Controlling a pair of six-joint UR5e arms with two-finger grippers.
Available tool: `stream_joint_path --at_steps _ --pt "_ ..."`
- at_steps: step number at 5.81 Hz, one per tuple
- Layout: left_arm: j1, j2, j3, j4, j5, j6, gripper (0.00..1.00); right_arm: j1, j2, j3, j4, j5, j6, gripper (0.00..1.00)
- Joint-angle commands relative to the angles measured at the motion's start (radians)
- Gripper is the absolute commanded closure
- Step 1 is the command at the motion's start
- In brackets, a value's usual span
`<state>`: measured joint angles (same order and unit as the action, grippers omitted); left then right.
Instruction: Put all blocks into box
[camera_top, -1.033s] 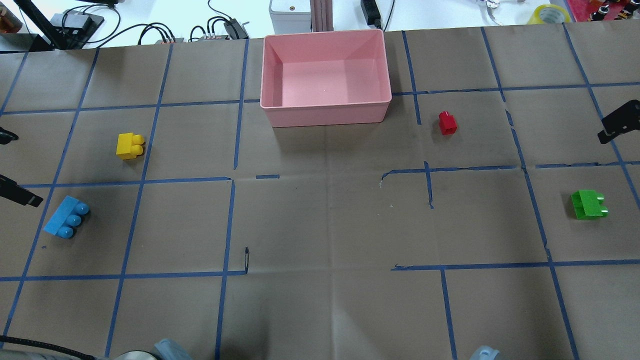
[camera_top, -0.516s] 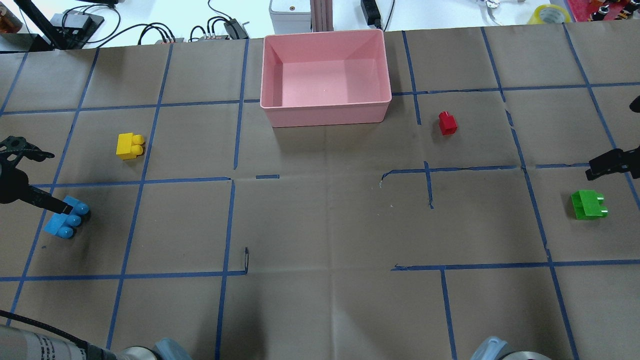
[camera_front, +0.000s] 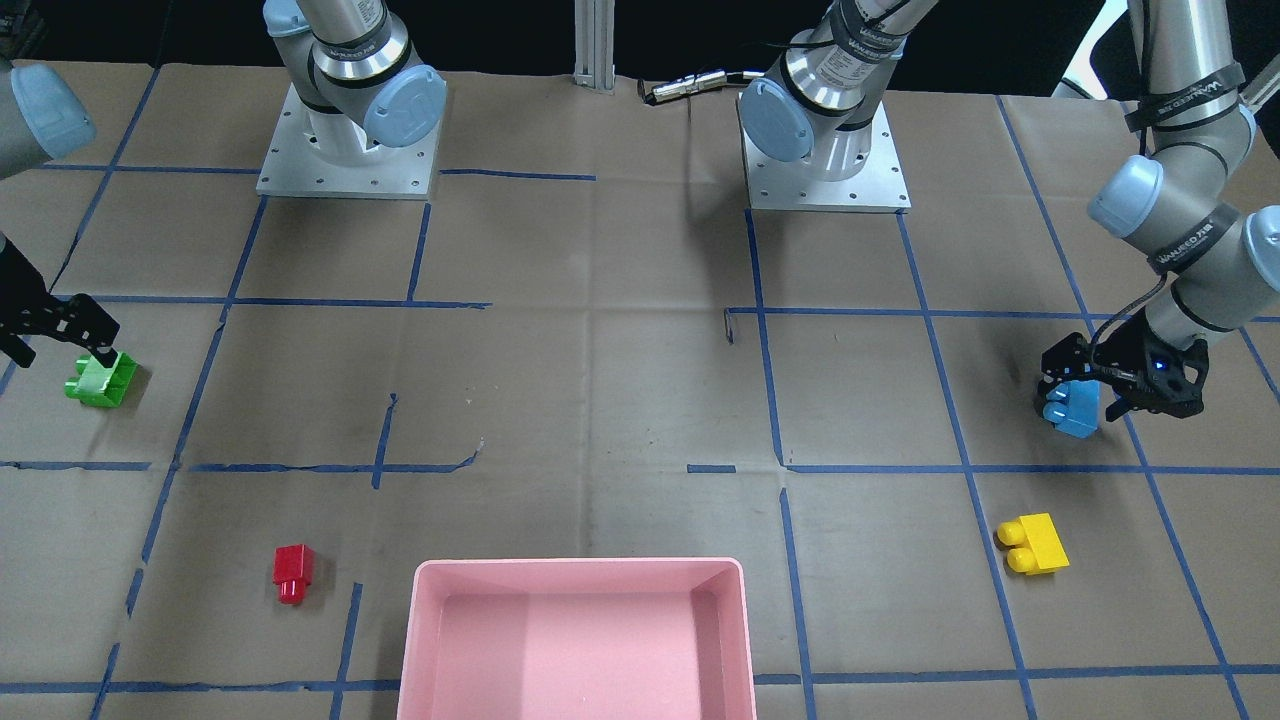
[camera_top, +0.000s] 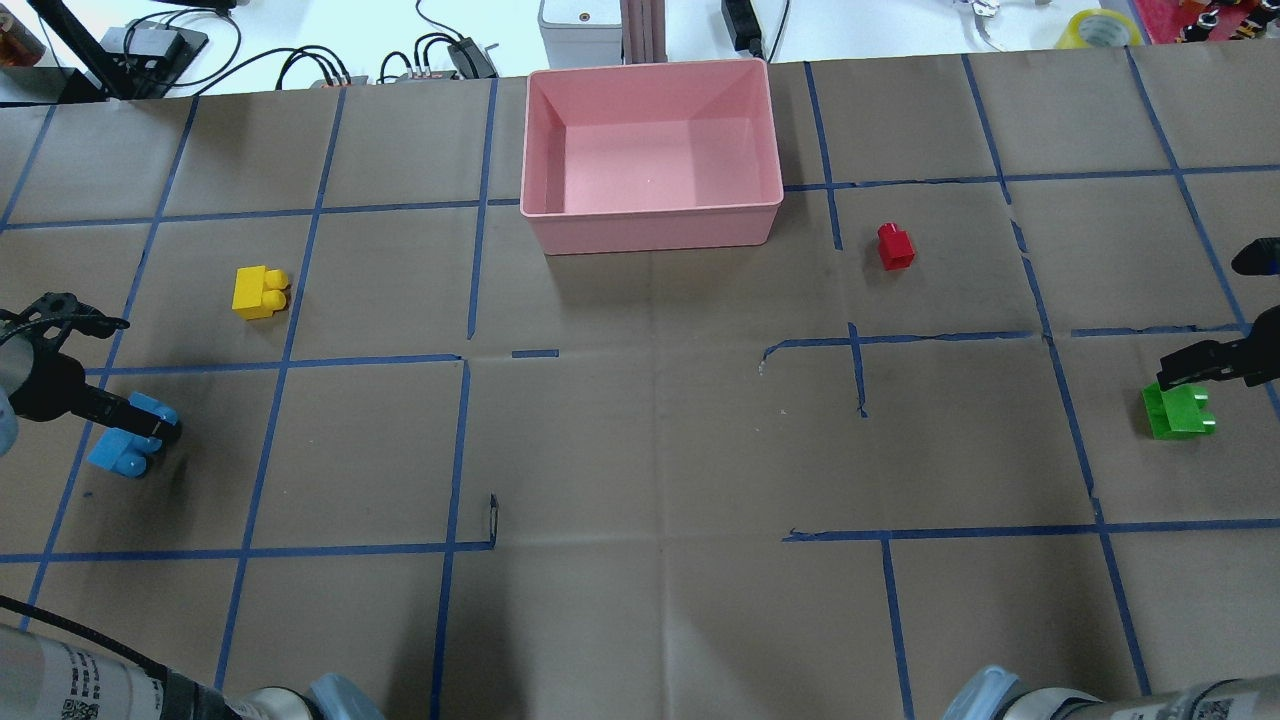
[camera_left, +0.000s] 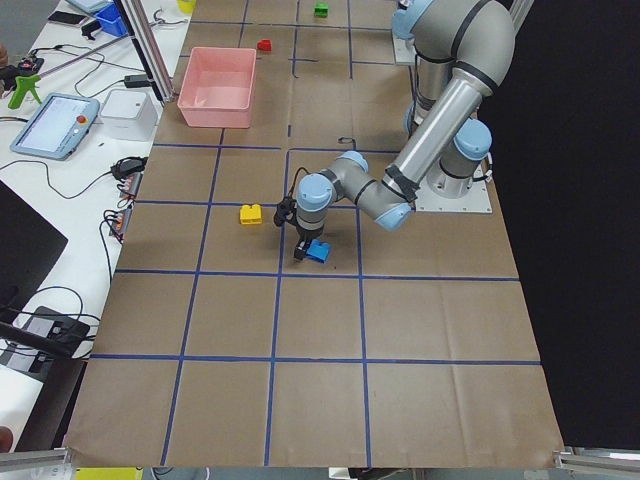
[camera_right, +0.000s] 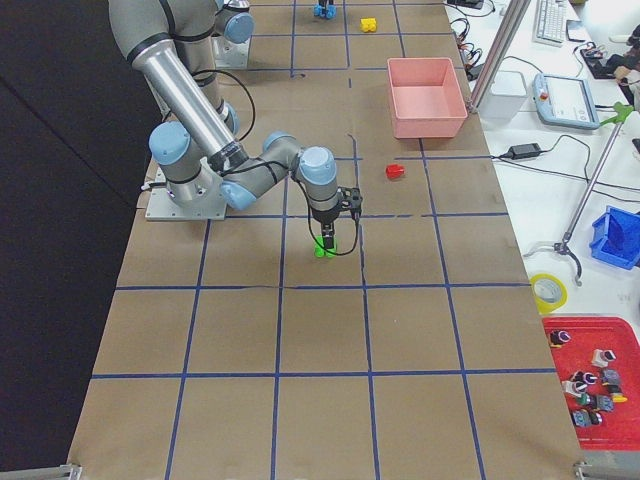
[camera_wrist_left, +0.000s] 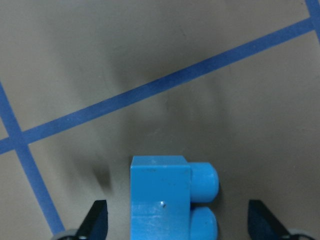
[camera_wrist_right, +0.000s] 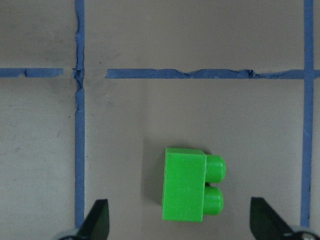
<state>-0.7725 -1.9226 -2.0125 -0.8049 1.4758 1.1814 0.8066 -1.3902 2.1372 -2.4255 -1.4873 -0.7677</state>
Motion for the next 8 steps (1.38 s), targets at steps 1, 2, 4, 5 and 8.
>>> stream_joint_path --at_steps 1,2,4,5,8 --pt "0.004 -0.007 -0.006 0.006 0.001 0.006 0.14 -0.006 0.072 0.007 -0.084 -0.001 -0.001 0.01" --pt "0.004 -0.009 -0.006 0.006 0.001 0.003 0.22 -0.012 0.088 0.019 -0.084 -0.007 -0.002 0.01" --pt "0.004 -0.006 -0.003 0.007 0.004 0.007 0.56 -0.044 0.085 0.058 -0.113 -0.027 -0.002 0.01" --pt "0.001 0.013 0.012 0.007 0.008 -0.005 0.75 -0.044 0.085 0.059 -0.113 -0.039 -0.004 0.02" --pt "-0.036 0.102 0.25 -0.267 0.027 -0.121 0.81 -0.044 0.082 0.059 -0.104 -0.051 -0.059 0.68"
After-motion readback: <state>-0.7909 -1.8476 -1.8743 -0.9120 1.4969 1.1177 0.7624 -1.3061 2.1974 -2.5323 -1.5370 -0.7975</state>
